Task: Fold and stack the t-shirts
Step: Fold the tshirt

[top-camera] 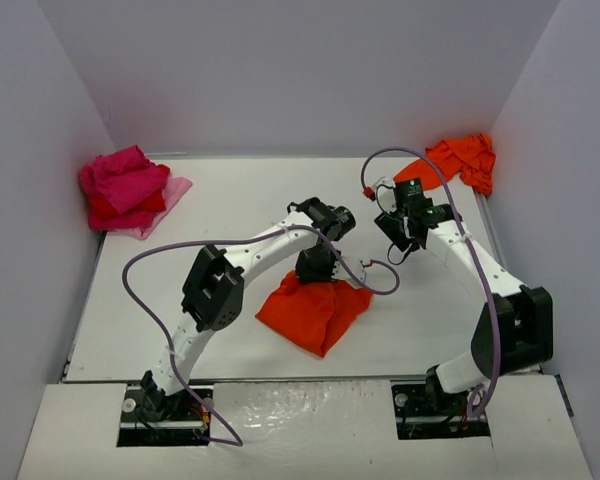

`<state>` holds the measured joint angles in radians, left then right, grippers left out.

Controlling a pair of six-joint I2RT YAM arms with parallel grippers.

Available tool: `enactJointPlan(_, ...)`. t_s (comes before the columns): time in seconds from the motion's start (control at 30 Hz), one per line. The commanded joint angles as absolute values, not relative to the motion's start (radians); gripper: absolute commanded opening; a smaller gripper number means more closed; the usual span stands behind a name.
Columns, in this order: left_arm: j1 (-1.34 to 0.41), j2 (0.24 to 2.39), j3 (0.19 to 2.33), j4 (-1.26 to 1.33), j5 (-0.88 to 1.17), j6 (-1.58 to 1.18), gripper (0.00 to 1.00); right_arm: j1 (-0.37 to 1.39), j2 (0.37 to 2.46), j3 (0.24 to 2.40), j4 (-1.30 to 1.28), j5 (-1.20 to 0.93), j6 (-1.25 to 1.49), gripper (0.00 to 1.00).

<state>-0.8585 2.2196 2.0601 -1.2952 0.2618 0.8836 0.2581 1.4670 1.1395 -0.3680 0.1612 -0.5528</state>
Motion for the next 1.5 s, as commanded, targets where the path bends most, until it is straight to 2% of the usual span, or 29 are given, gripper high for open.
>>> enactJointPlan(0.0, -0.868, 2.175, 2.081, -1.204, 0.256, 0.884, 0.18, 0.251, 1.600, 1.192, -0.366, 0.101, -0.514, 0.59)
enactJointPlan(0.03, -0.870, 2.174, 2.070, -1.165, 0.247, 0.862, 0.30, 0.250, 1.611, 1.198, -0.365, 0.098, -0.509, 0.61)
enactJointPlan(0.07, -0.870, 2.159, 2.052, -1.127, 0.228, 0.846, 0.37, 0.250, 1.628, 1.214, -0.362, 0.096, -0.506, 0.62)
enactJointPlan(0.1, -0.869, 2.131, 2.010, -1.054, 0.208, 0.821, 0.52, 0.250, 1.631, 1.220, -0.360, 0.094, -0.506, 0.62)
enactJointPlan(0.17, -0.871, 2.063, 1.919, -0.915, 0.174, 0.787, 0.68, 0.250, 1.631, 1.235, -0.350, 0.097, -0.506, 0.63)
enactJointPlan(0.3, -0.858, 1.995, 1.920, -0.839, 0.133, 0.713, 0.74, 0.240, 1.613, 1.265, -0.341, 0.119, -0.504, 0.63)
enactJointPlan(0.47, -0.824, 1.885, 1.902, -0.796, 0.098, 0.660, 0.74, 0.231, 1.552, 1.290, -0.339, 0.142, -0.499, 0.61)
enactJointPlan(0.57, -0.792, 1.814, 1.903, -0.828, 0.138, 0.631, 0.75, 0.223, 1.488, 1.289, -0.335, 0.185, -0.517, 0.56)
enactJointPlan(0.63, -0.790, 1.760, 1.861, -0.876, 0.208, 0.655, 0.71, 0.204, 1.443, 1.287, -0.320, 0.233, -0.529, 0.48)
enactJointPlan(0.67, -0.799, 1.741, 1.840, -0.897, 0.225, 0.665, 0.68, 0.190, 1.437, 1.287, -0.300, 0.263, -0.527, 0.39)
enactJointPlan(0.7, -0.823, 1.726, 1.818, -0.942, 0.246, 0.698, 0.63, 0.165, 1.416, 1.286, -0.261, 0.313, -0.525, 0.17)
enactJointPlan(0.73, -0.846, 1.712, 1.788, -0.979, 0.254, 0.728, 0.57, 0.136, 1.393, 1.284, -0.226, 0.349, -0.523, 0.00)
enactJointPlan(0.87, -0.901, 1.696, 1.662, -1.024, 0.269, 0.782, 0.33, 0.039, 1.337, 1.261, -0.207, 0.310, -0.532, 0.00)
enactJointPlan(0.97, -0.945, 1.721, 1.579, -0.996, 0.279, 0.802, 0.32, 0.029, 1.299, 1.232, -0.206, 0.306, -0.524, 0.00)
enactJointPlan(1.13, -0.986, 1.848, 1.579, -0.987, 0.347, 0.814, 0.32, 0.016, 1.242, 1.215, -0.209, 0.254, -0.505, 0.01)
enactJointPlan(1.37, -0.991, 2.103, 1.744, -1.091, 0.436, 0.859, 0.31, 0.015, 1.169, 1.198, -0.240, 0.104, -0.511, 0.06)
enactJointPlan(1.47, -0.984, 2.235, 1.879, -1.140, 0.471, 0.877, 0.31, 0.015, 1.154, 1.203, -0.297, 0.032, -0.509, 0.06)
